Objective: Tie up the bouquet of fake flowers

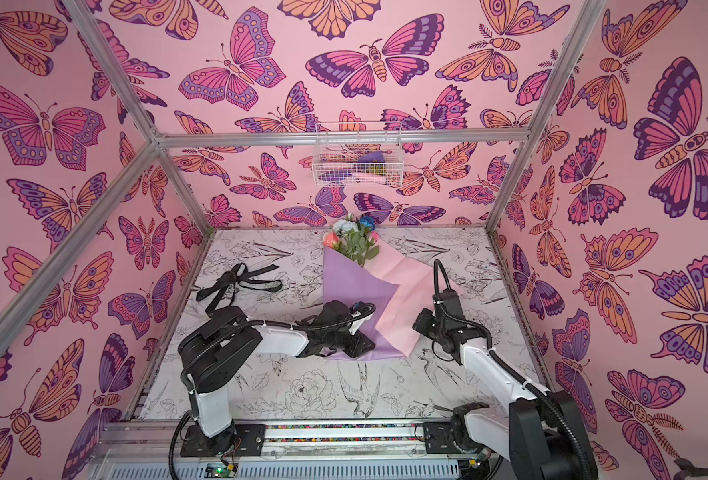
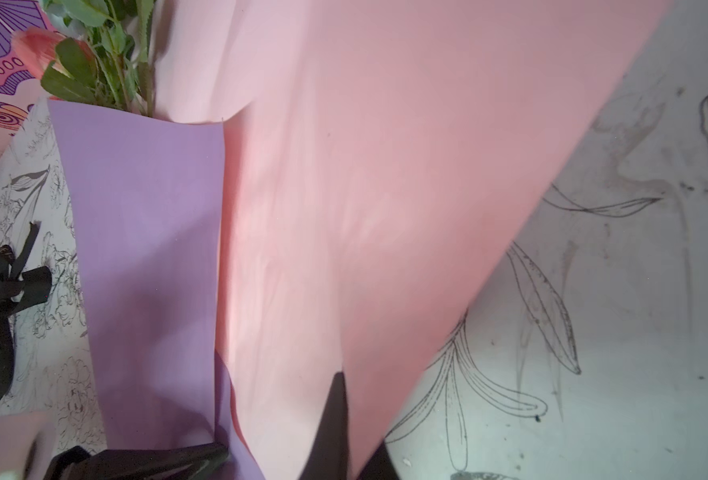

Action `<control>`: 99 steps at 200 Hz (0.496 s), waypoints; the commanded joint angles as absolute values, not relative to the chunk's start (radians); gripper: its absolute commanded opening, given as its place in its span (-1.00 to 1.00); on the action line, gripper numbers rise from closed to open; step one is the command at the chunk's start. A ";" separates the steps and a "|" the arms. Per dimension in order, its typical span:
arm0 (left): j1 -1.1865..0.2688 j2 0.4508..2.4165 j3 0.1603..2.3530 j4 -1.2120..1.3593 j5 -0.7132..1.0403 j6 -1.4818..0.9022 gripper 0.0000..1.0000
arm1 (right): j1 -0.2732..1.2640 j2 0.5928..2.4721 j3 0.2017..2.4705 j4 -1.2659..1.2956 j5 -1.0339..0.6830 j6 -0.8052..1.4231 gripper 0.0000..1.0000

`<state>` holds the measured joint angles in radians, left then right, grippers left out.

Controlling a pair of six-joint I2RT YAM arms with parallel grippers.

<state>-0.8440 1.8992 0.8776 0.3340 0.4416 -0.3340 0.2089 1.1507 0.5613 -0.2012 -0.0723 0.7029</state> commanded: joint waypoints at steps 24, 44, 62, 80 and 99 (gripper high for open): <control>-0.870 1.922 0.885 0.231 0.403 -0.292 -0.50 | 0.201 1.193 0.630 -0.349 -0.051 0.693 -1.00; -0.885 1.928 0.897 0.215 0.385 -0.282 -0.50 | 0.204 1.225 0.667 -0.357 -0.074 0.686 -1.00; -0.908 1.936 0.913 0.195 0.363 -0.264 -0.51 | 0.211 1.250 0.704 -0.362 -0.096 0.684 -1.00; -0.943 1.937 0.927 0.164 0.301 -0.239 -0.55 | 0.228 1.268 0.741 -0.368 -0.122 0.677 -1.00; -0.974 1.929 0.921 0.157 0.214 -0.232 -0.63 | 0.253 1.281 0.786 -0.370 -0.143 0.667 -1.00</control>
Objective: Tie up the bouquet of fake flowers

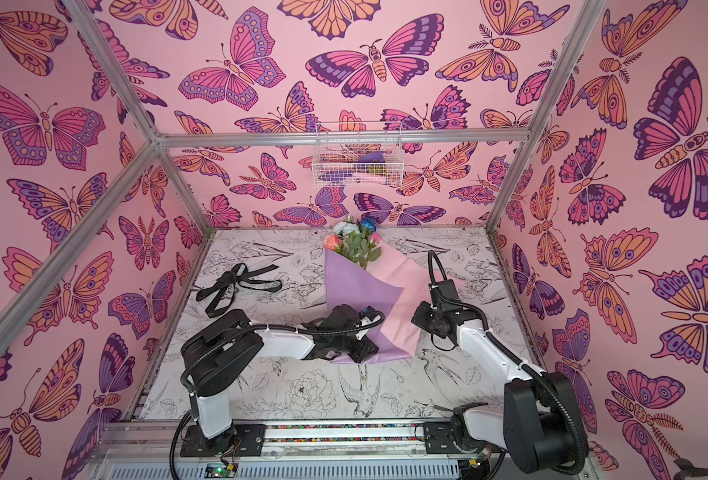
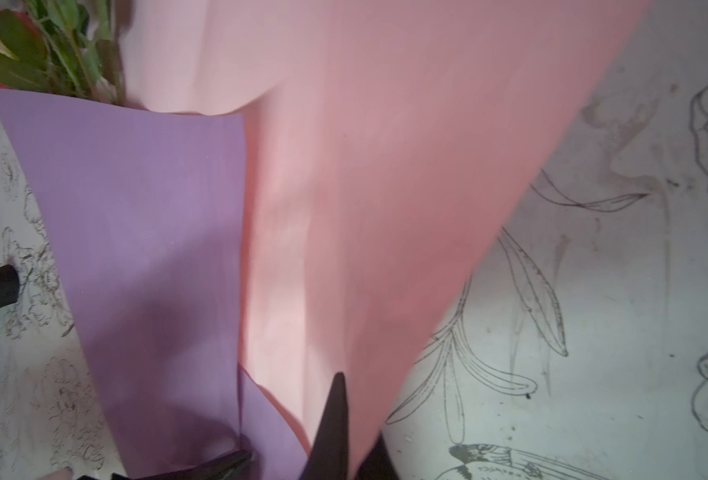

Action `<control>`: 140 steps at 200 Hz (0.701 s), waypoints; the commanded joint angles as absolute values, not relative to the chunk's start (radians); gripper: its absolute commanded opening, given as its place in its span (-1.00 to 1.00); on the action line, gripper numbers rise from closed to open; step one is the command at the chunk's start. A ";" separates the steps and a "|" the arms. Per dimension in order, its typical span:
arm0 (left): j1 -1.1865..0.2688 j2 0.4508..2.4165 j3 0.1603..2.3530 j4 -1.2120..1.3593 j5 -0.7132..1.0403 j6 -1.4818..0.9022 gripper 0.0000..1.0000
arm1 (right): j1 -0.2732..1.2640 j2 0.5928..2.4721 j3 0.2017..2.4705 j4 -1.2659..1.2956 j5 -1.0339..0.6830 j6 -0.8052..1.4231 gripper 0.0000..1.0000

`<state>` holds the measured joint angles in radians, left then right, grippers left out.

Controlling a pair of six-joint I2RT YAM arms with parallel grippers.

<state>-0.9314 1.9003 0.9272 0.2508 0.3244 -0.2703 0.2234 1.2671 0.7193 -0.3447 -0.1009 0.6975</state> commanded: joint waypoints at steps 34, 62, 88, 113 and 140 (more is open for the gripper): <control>-1.009 1.893 0.900 0.157 0.105 -0.209 -0.62 | 0.271 1.315 0.836 -0.342 -0.188 0.666 -1.00; -1.032 1.898 0.905 0.158 0.096 -0.185 -0.62 | 0.274 1.364 0.888 -0.304 -0.240 0.667 -1.00; -1.039 1.899 0.908 0.157 0.100 -0.174 -0.62 | 0.289 1.422 0.935 -0.254 -0.290 0.670 -1.00; -1.040 1.892 0.904 0.159 0.092 -0.175 -0.62 | 0.333 1.489 0.990 -0.228 -0.308 0.655 -1.00; -1.041 1.875 0.895 0.158 0.081 -0.179 -0.61 | 0.375 1.564 1.045 -0.208 -0.330 0.633 -1.00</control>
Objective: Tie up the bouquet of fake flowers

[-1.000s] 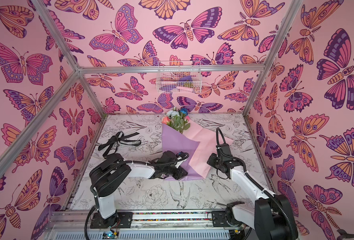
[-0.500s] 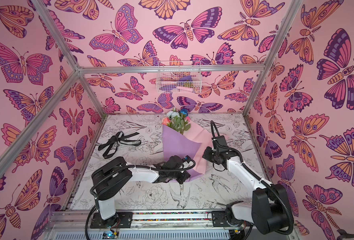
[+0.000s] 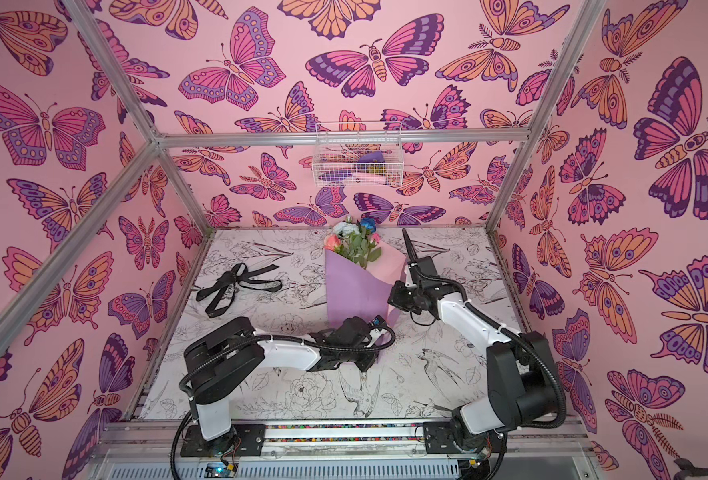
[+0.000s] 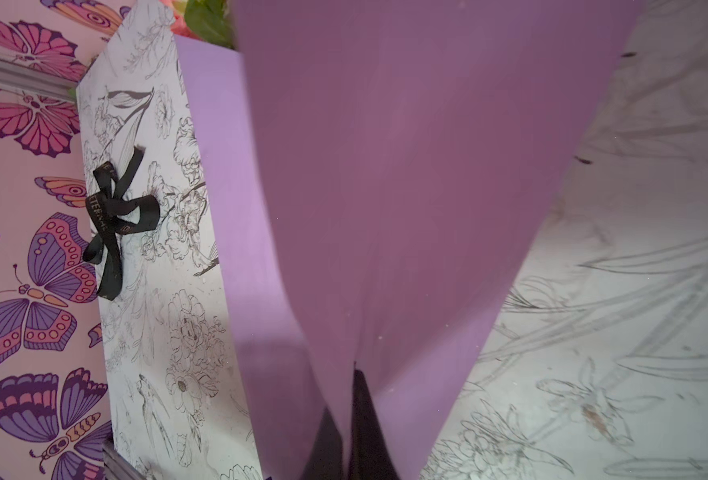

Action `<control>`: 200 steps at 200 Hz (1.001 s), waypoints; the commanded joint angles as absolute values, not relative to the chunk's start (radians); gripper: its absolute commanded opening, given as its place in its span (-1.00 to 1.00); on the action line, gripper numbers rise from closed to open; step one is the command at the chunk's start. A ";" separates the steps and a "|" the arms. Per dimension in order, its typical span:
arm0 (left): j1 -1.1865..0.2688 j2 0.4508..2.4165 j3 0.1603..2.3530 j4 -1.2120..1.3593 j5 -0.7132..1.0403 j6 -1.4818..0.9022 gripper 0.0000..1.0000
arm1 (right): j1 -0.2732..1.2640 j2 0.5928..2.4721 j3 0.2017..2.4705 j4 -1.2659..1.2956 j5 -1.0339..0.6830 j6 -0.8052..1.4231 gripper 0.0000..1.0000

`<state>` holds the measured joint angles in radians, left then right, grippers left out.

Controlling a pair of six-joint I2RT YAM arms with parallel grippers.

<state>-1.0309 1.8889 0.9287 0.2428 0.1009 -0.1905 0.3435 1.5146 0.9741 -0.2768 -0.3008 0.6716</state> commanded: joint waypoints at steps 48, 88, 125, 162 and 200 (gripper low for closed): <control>-1.040 1.740 0.851 0.092 -0.053 -0.261 -0.17 | 0.388 1.652 1.099 -0.253 -0.319 0.582 -1.00; -1.038 1.628 0.811 0.011 -0.137 -0.336 -0.07 | 0.388 1.671 1.116 -0.271 -0.314 0.561 -1.00; -1.010 1.521 0.735 0.010 -0.174 -0.435 -0.06 | 0.398 1.683 1.135 -0.287 -0.309 0.539 -1.00; -0.905 1.487 0.681 -0.013 -0.105 -0.602 -0.14 | 0.443 1.695 1.185 -0.347 -0.267 0.483 -1.00; -0.822 1.539 0.640 0.088 0.064 -0.699 -0.32 | 0.514 1.727 1.266 -0.439 -0.188 0.407 -1.00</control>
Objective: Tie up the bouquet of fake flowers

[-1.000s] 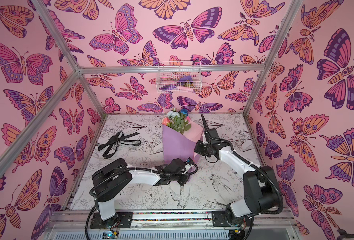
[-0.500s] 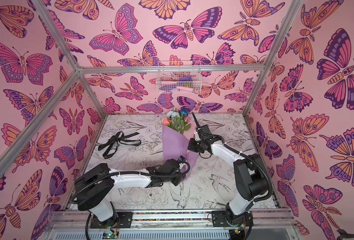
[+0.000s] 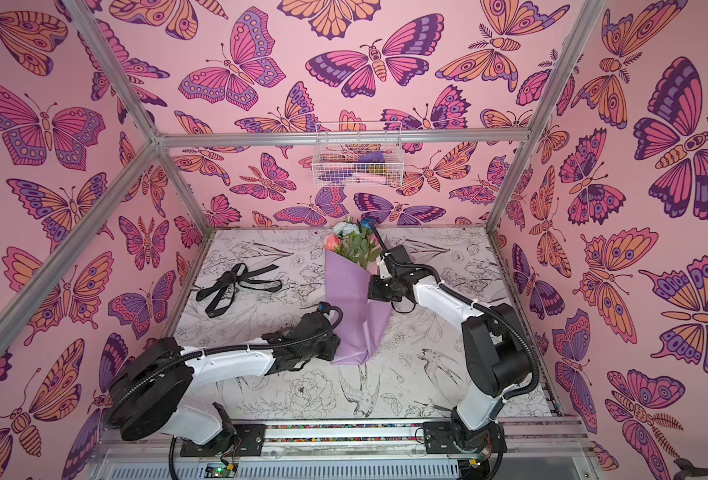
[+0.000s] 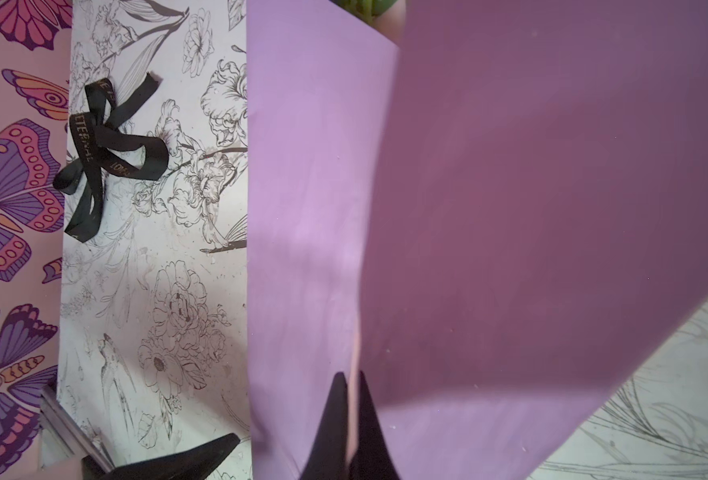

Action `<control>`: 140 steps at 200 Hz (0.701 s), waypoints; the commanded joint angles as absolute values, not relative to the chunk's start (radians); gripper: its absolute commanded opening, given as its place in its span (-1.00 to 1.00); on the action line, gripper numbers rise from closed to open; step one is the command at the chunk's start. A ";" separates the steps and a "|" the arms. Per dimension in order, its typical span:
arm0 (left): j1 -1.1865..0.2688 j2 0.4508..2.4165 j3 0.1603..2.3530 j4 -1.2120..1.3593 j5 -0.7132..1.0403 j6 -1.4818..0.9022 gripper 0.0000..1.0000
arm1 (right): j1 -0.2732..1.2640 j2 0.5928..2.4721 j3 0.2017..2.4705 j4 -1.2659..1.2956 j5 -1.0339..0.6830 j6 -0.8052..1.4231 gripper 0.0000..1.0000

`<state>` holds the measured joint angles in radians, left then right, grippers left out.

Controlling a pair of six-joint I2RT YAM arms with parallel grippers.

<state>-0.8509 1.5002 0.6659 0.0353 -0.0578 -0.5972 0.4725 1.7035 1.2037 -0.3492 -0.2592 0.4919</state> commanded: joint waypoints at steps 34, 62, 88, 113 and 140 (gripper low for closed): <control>-0.802 1.591 0.635 0.149 0.125 -0.727 -0.44 | 0.568 1.767 1.327 -0.495 -0.152 0.356 -1.00; -0.795 1.617 0.631 0.180 0.148 -0.741 -0.54 | 0.612 1.811 1.374 -0.526 -0.145 0.316 -1.00; -0.787 1.631 0.622 0.206 0.164 -0.753 -0.59 | 0.653 1.864 1.422 -0.546 -0.135 0.284 -1.00; -0.782 1.620 0.611 0.215 0.162 -0.761 -0.59 | 0.671 1.920 1.468 -0.553 -0.137 0.275 -1.00; -0.779 1.596 0.596 0.217 0.152 -0.768 -0.58 | 0.671 1.970 1.493 -0.541 -0.161 0.276 -1.00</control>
<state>-0.7876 1.6123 0.6266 0.2165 0.1497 -0.7498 0.6697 1.9327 1.4551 -0.5144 -0.1505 0.3119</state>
